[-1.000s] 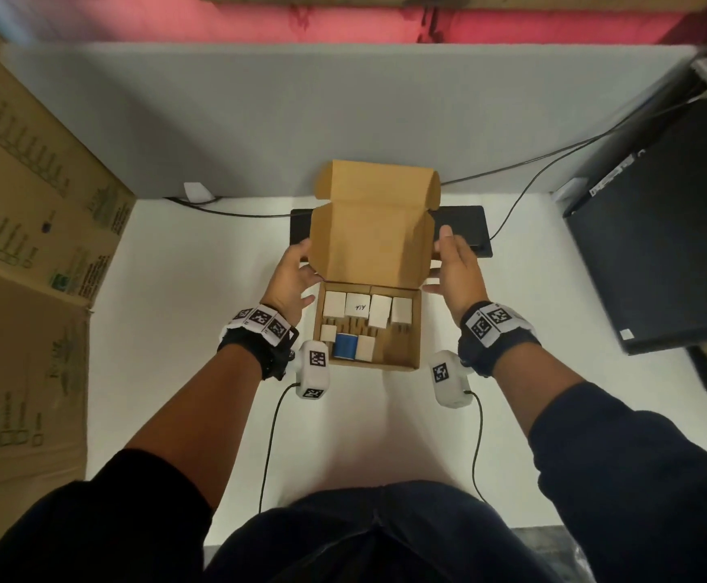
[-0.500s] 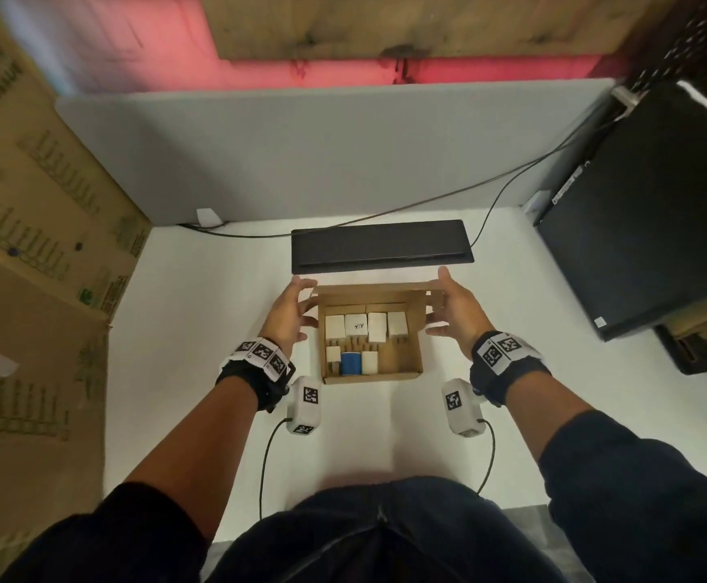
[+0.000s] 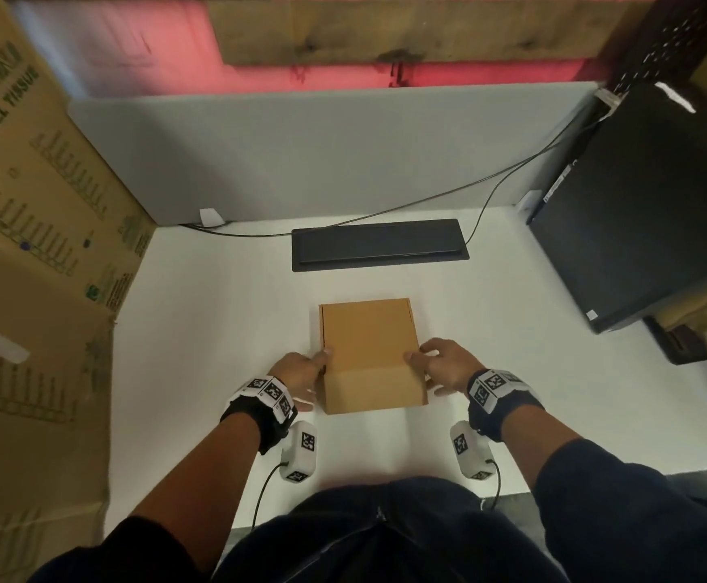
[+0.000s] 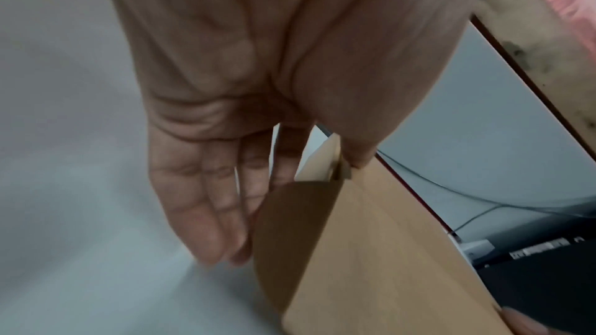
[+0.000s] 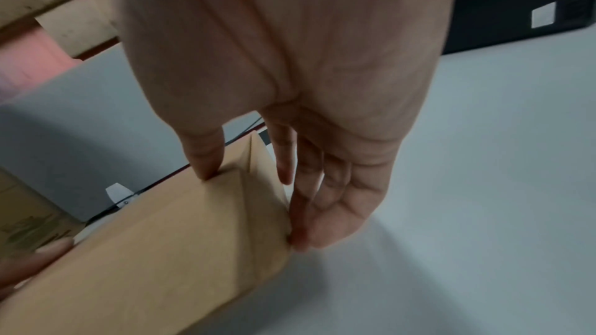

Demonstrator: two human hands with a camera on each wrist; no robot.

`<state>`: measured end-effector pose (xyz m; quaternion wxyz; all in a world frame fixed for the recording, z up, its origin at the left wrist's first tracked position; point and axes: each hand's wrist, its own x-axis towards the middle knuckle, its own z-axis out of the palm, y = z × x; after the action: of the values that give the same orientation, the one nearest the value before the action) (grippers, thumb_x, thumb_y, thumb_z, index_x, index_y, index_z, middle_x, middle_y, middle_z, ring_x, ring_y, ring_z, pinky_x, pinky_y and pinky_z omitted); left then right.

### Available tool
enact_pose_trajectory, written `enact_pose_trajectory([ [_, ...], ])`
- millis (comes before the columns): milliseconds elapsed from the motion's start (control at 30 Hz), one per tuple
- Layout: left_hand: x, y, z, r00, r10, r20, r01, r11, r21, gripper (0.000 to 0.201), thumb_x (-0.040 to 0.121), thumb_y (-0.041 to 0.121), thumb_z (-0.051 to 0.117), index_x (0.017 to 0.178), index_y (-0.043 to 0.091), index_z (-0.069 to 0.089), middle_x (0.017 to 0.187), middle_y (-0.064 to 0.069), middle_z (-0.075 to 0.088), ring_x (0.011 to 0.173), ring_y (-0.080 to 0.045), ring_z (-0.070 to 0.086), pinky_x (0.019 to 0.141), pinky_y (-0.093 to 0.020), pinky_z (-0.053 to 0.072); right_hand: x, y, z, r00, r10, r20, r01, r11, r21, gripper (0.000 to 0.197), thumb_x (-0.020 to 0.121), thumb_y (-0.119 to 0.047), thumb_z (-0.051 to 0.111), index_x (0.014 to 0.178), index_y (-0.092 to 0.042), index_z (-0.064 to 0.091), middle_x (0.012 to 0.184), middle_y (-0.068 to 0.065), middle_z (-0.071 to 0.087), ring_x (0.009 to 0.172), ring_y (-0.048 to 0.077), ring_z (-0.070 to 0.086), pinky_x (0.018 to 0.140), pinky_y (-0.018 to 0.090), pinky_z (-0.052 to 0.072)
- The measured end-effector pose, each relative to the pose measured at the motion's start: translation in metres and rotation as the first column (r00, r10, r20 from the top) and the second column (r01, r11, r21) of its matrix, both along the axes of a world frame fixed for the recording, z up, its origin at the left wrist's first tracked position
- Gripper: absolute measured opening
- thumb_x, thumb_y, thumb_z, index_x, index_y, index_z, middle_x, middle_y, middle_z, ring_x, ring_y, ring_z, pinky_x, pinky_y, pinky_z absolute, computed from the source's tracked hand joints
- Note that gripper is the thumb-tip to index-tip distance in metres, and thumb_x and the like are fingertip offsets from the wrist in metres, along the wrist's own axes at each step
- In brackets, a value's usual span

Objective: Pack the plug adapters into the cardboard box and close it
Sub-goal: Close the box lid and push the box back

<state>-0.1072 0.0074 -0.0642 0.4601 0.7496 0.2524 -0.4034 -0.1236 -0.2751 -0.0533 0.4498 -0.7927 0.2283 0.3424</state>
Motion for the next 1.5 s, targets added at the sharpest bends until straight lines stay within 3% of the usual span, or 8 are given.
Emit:
enact_pose_trajectory([
  [167,-0.009,-0.009,-0.012,0.99,0.142,-0.009,-0.142,0.988,-0.059,0.068,0.096,0.064,0.06,0.103,-0.003,0.07,0.096,-0.021,0.078,0.079,-0.038,0.08,0.062,-0.044,0.067,-0.008,-0.001,-0.004,0.993,0.007,-0.116,0.0,0.999,0.053,0.05,0.092,-0.055,0.061,0.105,-0.008,0.068,0.096,0.009,0.076,0.081,0.025,0.074,0.079,0.039,0.062],
  [567,0.028,-0.017,-0.029,0.92,0.387,0.059,-0.362,0.9,-0.244,0.037,0.091,0.027,0.081,0.094,-0.009,0.076,0.111,-0.032,0.077,0.108,-0.048,0.075,0.097,-0.059,0.061,0.022,-0.011,-0.023,0.981,-0.149,0.122,0.132,0.982,0.136,0.029,0.08,-0.005,0.078,0.107,-0.003,0.067,0.104,0.019,0.074,0.09,0.031,0.073,0.086,0.051,0.06],
  [633,0.036,-0.02,-0.026,0.943,0.299,0.147,-0.263,0.939,-0.223,0.009,0.076,0.014,0.081,0.082,0.007,0.084,0.108,-0.023,0.081,0.111,-0.044,0.075,0.104,-0.056,0.058,0.03,-0.012,-0.027,0.977,-0.098,0.19,0.095,0.995,0.022,0.033,0.076,-0.012,0.078,0.107,-0.013,0.067,0.1,0.009,0.075,0.09,0.028,0.073,0.084,0.048,0.06],
  [933,0.068,-0.029,-0.024,0.952,-0.008,0.306,-0.026,0.994,0.106,0.018,0.073,0.032,0.067,0.076,0.02,0.08,0.08,-0.007,0.08,0.085,-0.031,0.075,0.089,-0.047,0.064,0.078,-0.019,-0.032,0.973,-0.008,0.232,0.027,0.997,-0.079,0.04,0.074,-0.013,0.078,0.111,-0.02,0.063,0.099,0.001,0.077,0.091,0.021,0.072,0.088,0.042,0.058],
  [1067,0.071,-0.034,-0.019,0.921,-0.105,0.375,0.045,0.985,0.164,0.019,0.09,0.018,0.074,0.108,0.017,0.08,0.088,0.0,0.077,0.093,-0.023,0.073,0.082,-0.024,0.055,0.091,-0.023,-0.035,0.969,0.1,0.226,-0.065,0.985,-0.157,0.035,0.075,-0.015,0.078,0.107,-0.021,0.064,0.092,-0.003,0.077,0.088,0.019,0.071,0.08,0.032,0.055],
  [1267,0.093,-0.044,-0.015,0.668,-0.634,0.389,0.286,0.702,0.652,0.085,0.084,0.025,0.083,0.154,0.027,0.034,0.144,-0.013,0.048,0.126,-0.037,0.051,0.092,-0.051,0.057,0.107,-0.004,-0.034,0.898,0.362,0.25,-0.181,0.822,-0.54,0.028,0.08,-0.027,0.075,0.095,-0.016,0.054,0.093,0.005,0.058,0.08,0.026,0.058,0.067,0.037,0.051],
  [1367,0.105,-0.053,-0.002,0.527,-0.803,0.278,0.391,0.52,0.759,0.087,0.081,0.024,0.083,0.152,0.029,0.033,0.15,-0.015,0.036,0.131,-0.037,0.043,0.095,-0.049,0.051,0.112,0.001,-0.028,0.892,0.432,0.133,-0.264,0.736,-0.624,0.034,0.082,-0.033,0.072,0.099,-0.019,0.046,0.096,0.005,0.058,0.081,0.026,0.058,0.069,0.04,0.055],
  [1500,0.114,-0.056,0.023,0.524,-0.836,0.161,0.507,0.458,0.73,0.087,0.074,0.042,0.087,0.147,0.031,0.041,0.147,-0.013,0.037,0.135,-0.039,0.039,0.106,-0.054,0.045,0.116,0.003,-0.007,0.904,0.414,0.109,-0.268,0.746,-0.61,0.039,0.082,-0.034,0.072,0.106,-0.018,0.045,0.104,0.009,0.059,0.089,0.031,0.062,0.075,0.042,0.056],
])
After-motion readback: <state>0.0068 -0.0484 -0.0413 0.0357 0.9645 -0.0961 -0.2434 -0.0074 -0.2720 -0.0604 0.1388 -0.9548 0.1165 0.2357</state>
